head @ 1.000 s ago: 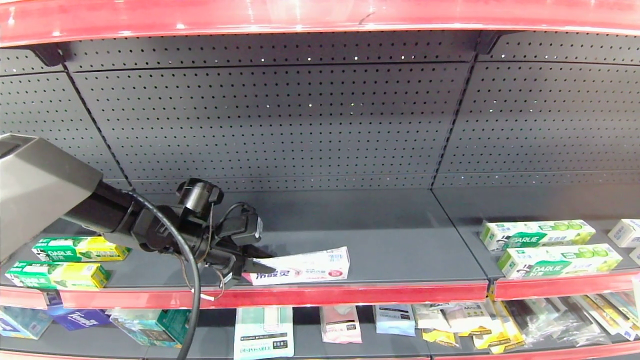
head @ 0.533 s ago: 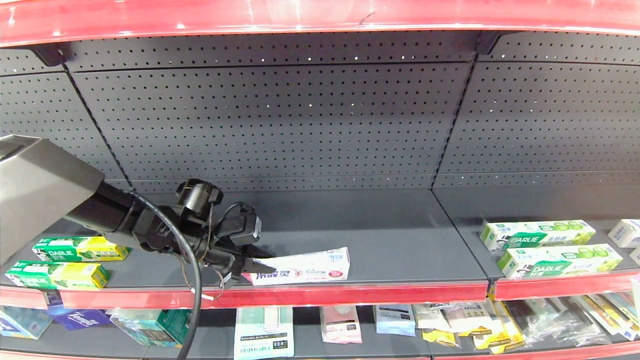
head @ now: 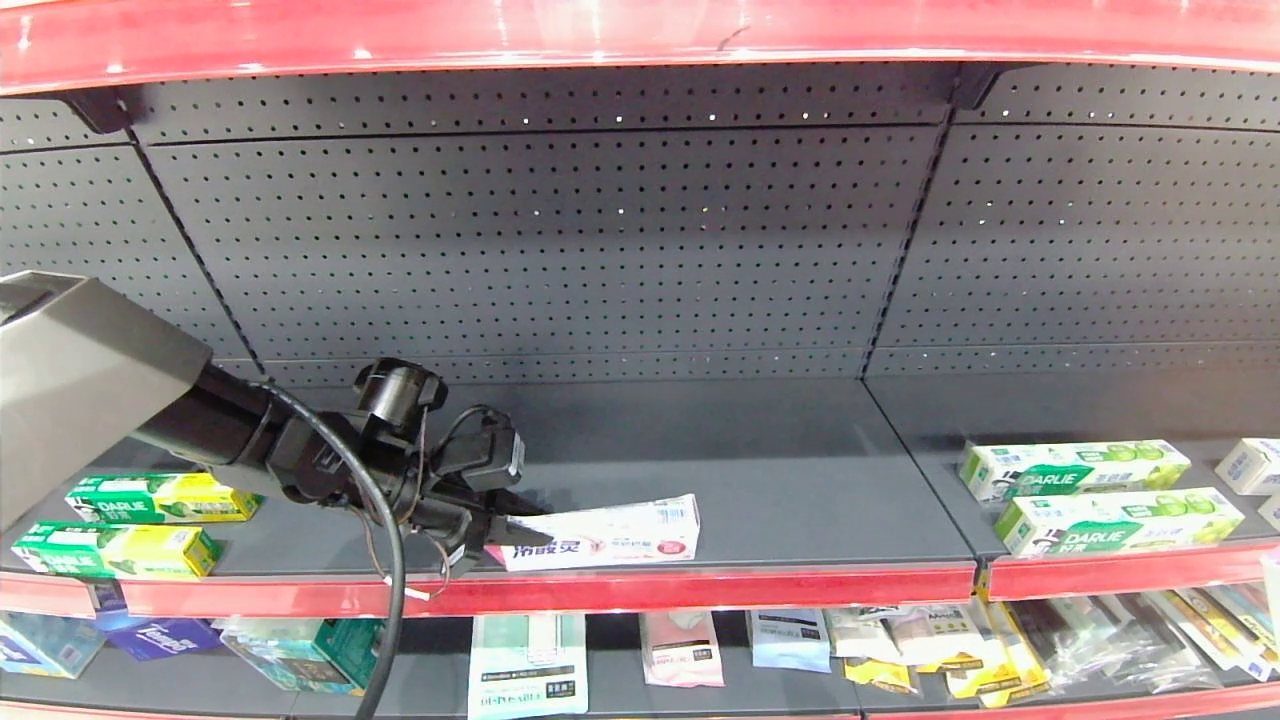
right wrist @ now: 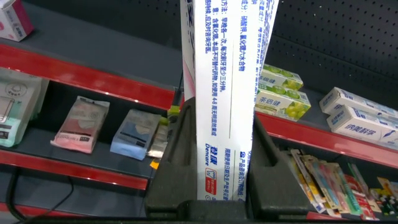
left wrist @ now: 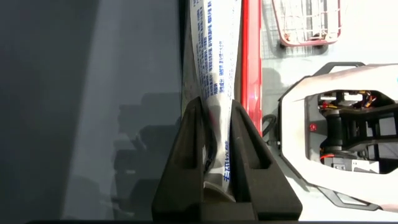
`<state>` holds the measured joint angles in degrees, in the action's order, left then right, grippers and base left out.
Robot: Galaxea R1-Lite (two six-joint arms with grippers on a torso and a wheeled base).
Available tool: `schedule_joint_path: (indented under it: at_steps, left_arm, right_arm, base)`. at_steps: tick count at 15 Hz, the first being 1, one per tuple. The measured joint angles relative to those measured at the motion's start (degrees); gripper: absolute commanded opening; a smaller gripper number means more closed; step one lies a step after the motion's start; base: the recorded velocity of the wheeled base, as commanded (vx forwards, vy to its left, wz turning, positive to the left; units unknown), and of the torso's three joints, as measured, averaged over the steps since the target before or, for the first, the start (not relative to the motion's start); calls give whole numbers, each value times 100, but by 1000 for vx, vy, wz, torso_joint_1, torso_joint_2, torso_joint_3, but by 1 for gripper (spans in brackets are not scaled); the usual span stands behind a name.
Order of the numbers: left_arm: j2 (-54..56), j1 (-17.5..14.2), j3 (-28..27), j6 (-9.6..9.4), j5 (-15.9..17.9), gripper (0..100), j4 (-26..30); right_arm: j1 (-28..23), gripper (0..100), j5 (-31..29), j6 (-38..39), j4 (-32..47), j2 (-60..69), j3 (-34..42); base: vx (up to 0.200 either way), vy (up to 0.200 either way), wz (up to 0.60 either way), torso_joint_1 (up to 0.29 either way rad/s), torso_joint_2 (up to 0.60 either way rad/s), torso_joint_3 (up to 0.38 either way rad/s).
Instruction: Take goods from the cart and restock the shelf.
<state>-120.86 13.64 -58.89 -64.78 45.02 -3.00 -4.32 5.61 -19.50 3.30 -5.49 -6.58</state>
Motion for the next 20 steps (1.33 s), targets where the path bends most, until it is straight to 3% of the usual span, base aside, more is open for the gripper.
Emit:
schedule_joint_path:
  at_steps: [9,10,16,18,20]
  left_arm:
    - [-11,2,-11,30,-46,0,21]
    - [-11,5,-9,33,-49,100,18]
    - [7,2,-21,117,-62,100,40]
    - [84,0,-45,435,-30,100,16]
    - [226,-4,-144,906,27,100,7]
  right_arm:
    - [-4,0,-44,0,-5,0,-33]
    - [-4,0,-46,2,-7,0,-35]
    - [2,0,-52,0,-2,0,-52]
    - [0,0,-71,2,-9,0,-69]
    - [2,0,-115,2,-7,0,-79]
  base:
    - [0,0,0,0,0,0]
    - [0,0,0,0,0,0]
    - [0,0,0,0,0,0]
    - [0,0,0,0,0,0]
    - [0,0,0,0,0,0]
